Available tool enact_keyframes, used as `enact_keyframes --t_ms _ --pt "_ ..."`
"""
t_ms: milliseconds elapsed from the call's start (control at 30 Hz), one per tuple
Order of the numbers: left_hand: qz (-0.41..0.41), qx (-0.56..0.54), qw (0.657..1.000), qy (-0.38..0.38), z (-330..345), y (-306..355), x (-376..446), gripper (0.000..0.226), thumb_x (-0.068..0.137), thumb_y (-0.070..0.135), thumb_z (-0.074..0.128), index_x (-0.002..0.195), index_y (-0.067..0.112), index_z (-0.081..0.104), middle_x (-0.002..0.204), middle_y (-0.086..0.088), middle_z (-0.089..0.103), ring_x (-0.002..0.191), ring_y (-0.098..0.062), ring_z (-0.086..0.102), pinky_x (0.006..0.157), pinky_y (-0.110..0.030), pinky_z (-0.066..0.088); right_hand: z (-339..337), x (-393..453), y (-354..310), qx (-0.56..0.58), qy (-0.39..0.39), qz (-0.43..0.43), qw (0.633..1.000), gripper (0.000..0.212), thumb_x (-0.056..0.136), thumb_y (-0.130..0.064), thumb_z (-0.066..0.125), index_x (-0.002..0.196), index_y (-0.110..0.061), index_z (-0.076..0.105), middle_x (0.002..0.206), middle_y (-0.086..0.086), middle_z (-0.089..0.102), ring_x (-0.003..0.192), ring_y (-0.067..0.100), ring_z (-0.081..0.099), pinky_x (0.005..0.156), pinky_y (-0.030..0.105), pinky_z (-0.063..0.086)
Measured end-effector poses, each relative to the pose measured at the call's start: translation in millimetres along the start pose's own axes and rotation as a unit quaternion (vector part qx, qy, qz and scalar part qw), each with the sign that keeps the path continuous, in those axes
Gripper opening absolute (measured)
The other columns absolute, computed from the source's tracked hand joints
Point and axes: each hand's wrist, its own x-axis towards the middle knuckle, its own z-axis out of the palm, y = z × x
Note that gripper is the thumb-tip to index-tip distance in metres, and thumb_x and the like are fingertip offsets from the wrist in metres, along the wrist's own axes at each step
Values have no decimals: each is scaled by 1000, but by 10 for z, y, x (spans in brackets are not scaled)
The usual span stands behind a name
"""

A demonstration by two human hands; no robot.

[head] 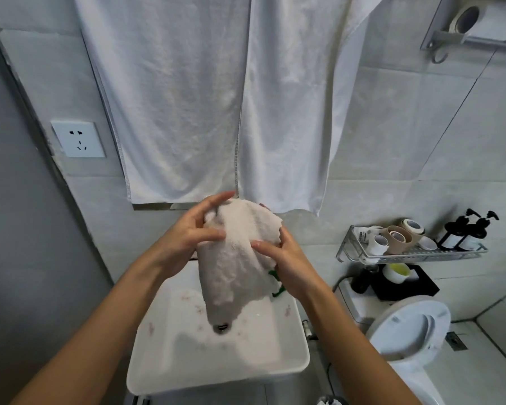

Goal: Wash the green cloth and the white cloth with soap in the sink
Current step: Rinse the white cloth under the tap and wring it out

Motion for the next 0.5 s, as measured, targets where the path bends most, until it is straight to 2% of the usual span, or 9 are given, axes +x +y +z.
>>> enact_keyframes --t_ms 67,133,167,233,300,400,433,500 --pt "-37 41 998 -39 -157 -24 -11 77 65 -2 65 128 39 51 121 4 61 98 -12 62 78 -26 54 -35 -12 -39 -58 15 -48 997 73 83 -5 69 143 -34 40 135 -10 55 120 0 55 97 26 49" --pt "-73 129 988 -51 -245 -38 -22 83 63 1 65 130 46 46 123 3 56 99 -11 59 83 -25 49 -20 -26 -68 -131 20 -86 987 74 87 -1 65 146 -33 35 137 -30 41 119 -21 42 96 11 42" --pt "-83 195 976 -51 -256 -40 -21 84 65 2 66 132 47 43 125 3 53 101 -9 57 84 -18 47 -2 -23 -68 -162 10 -99 982 74 87 0 64 146 -33 34 138 -34 36 124 -21 37 100 11 38" --pt "-84 329 940 -44 -238 -45 -7 83 73 -1 66 140 39 36 130 7 47 110 -8 50 78 -4 41 22 0 -15 -198 -11 -113 974 73 87 2 63 143 -36 36 142 -31 37 133 -9 36 107 16 36" --pt "-88 386 918 -13 -218 -88 1 78 77 -2 65 141 31 36 127 5 48 111 -11 49 75 -4 40 53 27 10 -210 -11 -124 970 69 86 3 63 136 -39 43 142 -20 46 130 -3 43 104 18 39" --pt "-112 326 936 73 -257 -220 4 62 76 0 67 128 29 48 104 -8 62 89 -22 59 78 -32 52 65 75 44 -189 20 -115 975 63 85 4 62 128 -40 53 131 -16 56 117 -4 54 97 16 44" --pt "-119 282 946 104 -260 -254 0 56 77 0 68 123 27 52 91 -10 63 79 -22 60 75 -36 52 55 93 61 -170 33 -101 980 59 85 3 62 127 -38 56 126 -12 60 107 1 59 92 19 47" --pt "-114 188 962 163 -241 -310 -12 45 80 2 69 118 23 56 75 -9 61 69 -21 61 68 -34 52 21 134 97 -161 69 -69 982 52 86 -3 64 126 -35 59 114 -2 64 86 8 60 80 25 51"
